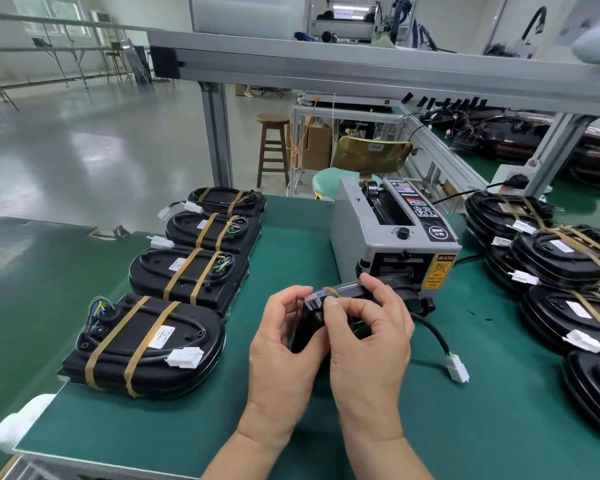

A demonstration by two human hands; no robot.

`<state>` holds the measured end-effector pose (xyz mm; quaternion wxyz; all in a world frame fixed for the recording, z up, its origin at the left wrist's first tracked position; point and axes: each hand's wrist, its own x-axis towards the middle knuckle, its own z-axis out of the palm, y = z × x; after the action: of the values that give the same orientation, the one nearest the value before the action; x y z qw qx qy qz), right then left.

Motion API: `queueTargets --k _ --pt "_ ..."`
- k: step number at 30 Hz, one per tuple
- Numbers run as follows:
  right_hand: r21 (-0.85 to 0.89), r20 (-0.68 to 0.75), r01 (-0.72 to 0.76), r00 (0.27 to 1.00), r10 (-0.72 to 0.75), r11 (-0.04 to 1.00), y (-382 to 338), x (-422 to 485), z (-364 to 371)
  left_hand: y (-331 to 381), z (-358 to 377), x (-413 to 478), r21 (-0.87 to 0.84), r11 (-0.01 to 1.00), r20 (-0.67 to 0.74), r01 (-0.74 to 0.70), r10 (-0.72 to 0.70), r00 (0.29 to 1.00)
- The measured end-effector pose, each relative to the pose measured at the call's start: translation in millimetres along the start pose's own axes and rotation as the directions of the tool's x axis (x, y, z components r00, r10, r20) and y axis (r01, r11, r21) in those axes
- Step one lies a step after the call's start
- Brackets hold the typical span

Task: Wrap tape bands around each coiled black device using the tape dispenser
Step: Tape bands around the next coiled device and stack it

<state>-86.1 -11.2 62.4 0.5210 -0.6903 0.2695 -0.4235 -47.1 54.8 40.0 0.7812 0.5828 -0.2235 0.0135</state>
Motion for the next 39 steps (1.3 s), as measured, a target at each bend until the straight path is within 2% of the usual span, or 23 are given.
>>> queueTargets --k 5,8,14,18,20,23,26,28,30,32,35,37,39 --pt "-0.031 0.015 0.003 1.0 -0.002 1.0 -4.0 0.5 0.6 3.6 -3.7 -1.0 -0.037 0.999 0.031 0.011 -0.01 0.999" --pt "-0.05 0.025 0.011 1.0 -0.01 0.999 -6.1 0.5 0.1 7.3 -2.0 2.7 -0.062 0.997 -0.001 0.038 -0.038 0.999" --pt "-0.102 0.045 0.054 0.998 -0.05 0.993 -7.1 2.3 -0.5 7.5 8.9 15.5 0.081 0.992 -0.12 0.093 -0.083 0.989" --pt "-0.11 -0.037 0.073 0.996 -0.077 0.991 -1.6 8.2 -4.7 5.1 13.9 16.9 0.219 0.974 -0.153 0.063 -0.029 0.988" --pt "-0.134 -0.061 0.126 0.989 -0.135 0.983 -3.3 10.3 -4.0 5.5 14.9 16.5 0.266 0.963 -0.161 0.052 -0.009 0.987" --pt "-0.246 0.03 0.265 0.964 -0.265 0.933 -4.5 16.2 -1.7 4.9 15.0 16.1 0.272 0.96 -0.171 0.072 -0.025 0.985" --pt "-0.308 0.096 0.277 0.961 -0.26 0.91 0.1 25.2 -2.5 6.4 15.5 16.8 0.24 0.964 -0.179 0.118 -0.076 0.981" --pt "-0.299 0.107 0.281 0.959 -0.261 0.912 1.4 26.2 -2.7 7.9 17.3 17.5 0.204 0.969 -0.17 0.138 -0.104 0.98" --pt "-0.202 0.092 0.287 0.957 -0.273 0.936 3.2 26.3 -6.7 8.3 21.3 17.1 0.2 0.97 -0.139 0.136 -0.109 0.984" --pt "-0.041 -0.005 0.222 0.975 -0.223 0.974 9.1 35.0 -21.1 7.5 25.5 15.5 0.274 0.953 -0.126 0.125 -0.093 0.988" --pt "0.085 -0.202 -0.031 0.978 0.048 0.996 22.3 71.5 -53.2 5.8 27.2 17.5 0.327 0.934 -0.166 0.145 -0.094 0.982" --pt "0.078 -0.18 -0.205 0.959 0.217 0.976 29.7 95.7 -67.6 3.7 23.7 19.9 0.346 0.925 -0.185 0.159 -0.099 0.978" --pt "0.087 -0.057 -0.327 0.942 0.332 0.941 33.5 110.5 -67.8 1.8 18.7 24.1 0.345 0.924 -0.189 0.164 -0.103 0.976"
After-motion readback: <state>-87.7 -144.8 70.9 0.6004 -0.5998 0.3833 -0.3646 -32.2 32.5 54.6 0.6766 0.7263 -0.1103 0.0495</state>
